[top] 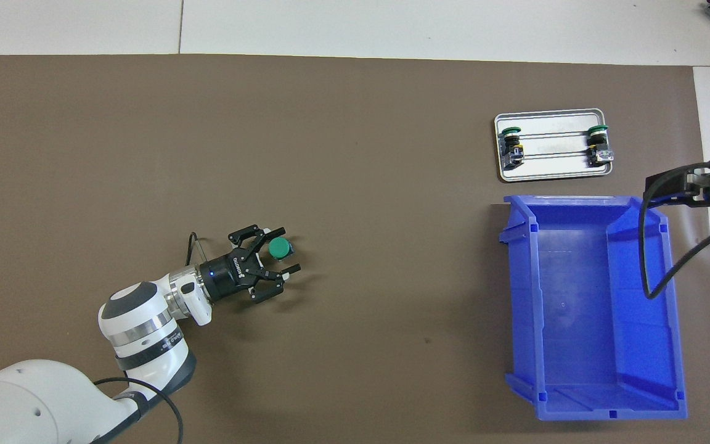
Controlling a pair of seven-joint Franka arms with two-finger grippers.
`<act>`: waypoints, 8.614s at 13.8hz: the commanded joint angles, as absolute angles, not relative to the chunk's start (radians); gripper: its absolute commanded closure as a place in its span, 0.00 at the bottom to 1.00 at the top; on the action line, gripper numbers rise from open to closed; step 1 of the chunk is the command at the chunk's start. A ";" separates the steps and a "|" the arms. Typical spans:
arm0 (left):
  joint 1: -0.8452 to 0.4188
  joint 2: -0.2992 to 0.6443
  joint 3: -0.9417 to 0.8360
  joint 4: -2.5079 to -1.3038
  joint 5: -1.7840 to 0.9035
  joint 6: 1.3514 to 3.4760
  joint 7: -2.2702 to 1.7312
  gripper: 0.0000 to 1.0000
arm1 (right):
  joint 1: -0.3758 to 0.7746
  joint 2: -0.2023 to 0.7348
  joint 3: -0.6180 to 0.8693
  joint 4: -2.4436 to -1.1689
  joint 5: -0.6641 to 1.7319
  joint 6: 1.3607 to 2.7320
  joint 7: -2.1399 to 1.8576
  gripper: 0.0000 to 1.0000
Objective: Place and press button with both arms
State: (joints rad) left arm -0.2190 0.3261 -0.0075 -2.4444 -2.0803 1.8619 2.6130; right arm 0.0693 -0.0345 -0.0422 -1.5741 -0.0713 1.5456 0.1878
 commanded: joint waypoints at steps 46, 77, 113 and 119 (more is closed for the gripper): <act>-0.239 0.078 -0.002 -1.898 -0.819 2.206 0.737 0.06 | 0.061 -0.060 -0.037 -1.601 -0.072 1.555 0.160 0.00; -0.485 0.045 -0.005 -2.046 -0.137 2.209 -0.270 1.00 | 0.061 -0.060 -0.037 -1.601 -0.071 1.555 0.160 0.00; -0.505 0.127 -0.003 -2.151 -0.137 2.429 -0.259 1.00 | 0.061 -0.060 -0.037 -1.601 -0.071 1.555 0.160 0.00; -0.416 0.137 0.005 -1.896 -0.112 2.104 -0.235 0.99 | 0.061 -0.060 -0.037 -1.601 -0.071 1.555 0.160 0.00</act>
State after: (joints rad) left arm -0.4612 0.1163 0.0048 -1.9872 -0.1428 2.2103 -0.2483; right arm 0.0693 -0.0346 -0.0422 -1.5741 -0.0713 1.5456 0.1878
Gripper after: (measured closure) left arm 0.991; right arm 0.000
